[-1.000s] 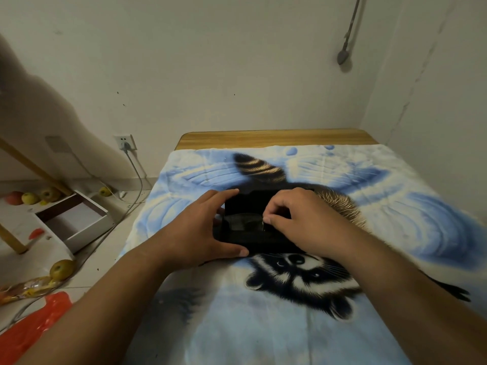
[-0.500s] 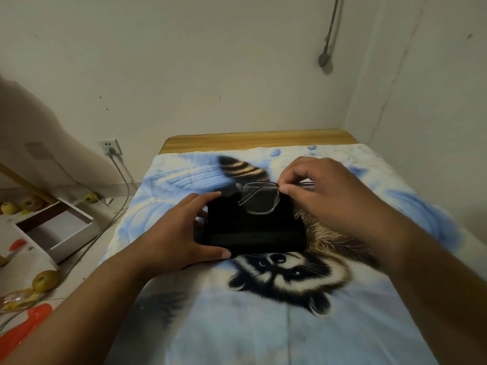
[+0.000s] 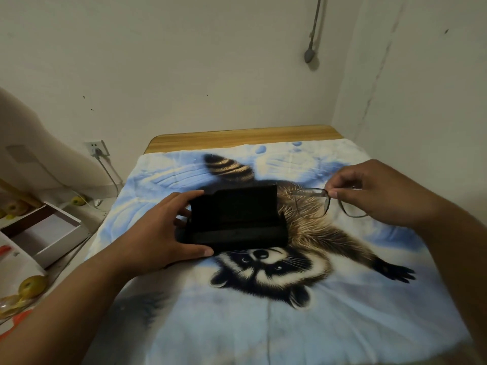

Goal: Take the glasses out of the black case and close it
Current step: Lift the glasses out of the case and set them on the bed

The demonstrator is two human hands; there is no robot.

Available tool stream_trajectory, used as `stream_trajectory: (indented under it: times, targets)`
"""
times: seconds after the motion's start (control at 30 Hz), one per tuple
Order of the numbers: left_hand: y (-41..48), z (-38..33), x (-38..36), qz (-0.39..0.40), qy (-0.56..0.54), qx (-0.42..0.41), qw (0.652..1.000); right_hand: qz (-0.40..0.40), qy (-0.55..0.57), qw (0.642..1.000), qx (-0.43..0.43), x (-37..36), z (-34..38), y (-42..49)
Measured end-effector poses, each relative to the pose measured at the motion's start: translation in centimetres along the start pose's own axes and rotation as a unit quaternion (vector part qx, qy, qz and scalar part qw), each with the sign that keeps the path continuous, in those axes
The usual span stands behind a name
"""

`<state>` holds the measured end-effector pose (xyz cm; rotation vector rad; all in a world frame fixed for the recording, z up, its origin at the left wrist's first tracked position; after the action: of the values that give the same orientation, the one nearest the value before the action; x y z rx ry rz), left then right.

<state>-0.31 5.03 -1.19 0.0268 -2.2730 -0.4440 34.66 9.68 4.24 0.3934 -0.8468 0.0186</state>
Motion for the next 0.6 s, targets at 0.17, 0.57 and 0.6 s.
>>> stream_trajectory:
  times: [0.17, 0.57, 0.6]
  targets:
    - [0.0, -0.1, 0.1, -0.001, -0.005, -0.001, 1.0, 0.039, -0.007, 0.999, -0.027, -0.7, -1.1, -0.3]
    - [-0.1, -0.1, 0.2, -0.007, 0.0, -0.007, 1.0, 0.069, -0.006, 0.995, -0.066, -2.3, -2.2, -1.1]
    - [-0.1, -0.2, 0.2, -0.009, 0.001, -0.008, 1.0, 0.062, 0.003, 0.996, -0.065, -2.0, -2.3, -1.0]
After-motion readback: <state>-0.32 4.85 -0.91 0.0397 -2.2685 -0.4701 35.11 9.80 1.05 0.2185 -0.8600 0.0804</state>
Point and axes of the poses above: each hand's wrist, its own y-axis towards the middle knuckle, its own x-axis out of the back of the hand, z = x × y, the point moved 4 cm from there along y, towards the middle knuckle, and after that the axes turned 12 degrees about -z, right-handed, at the moved point
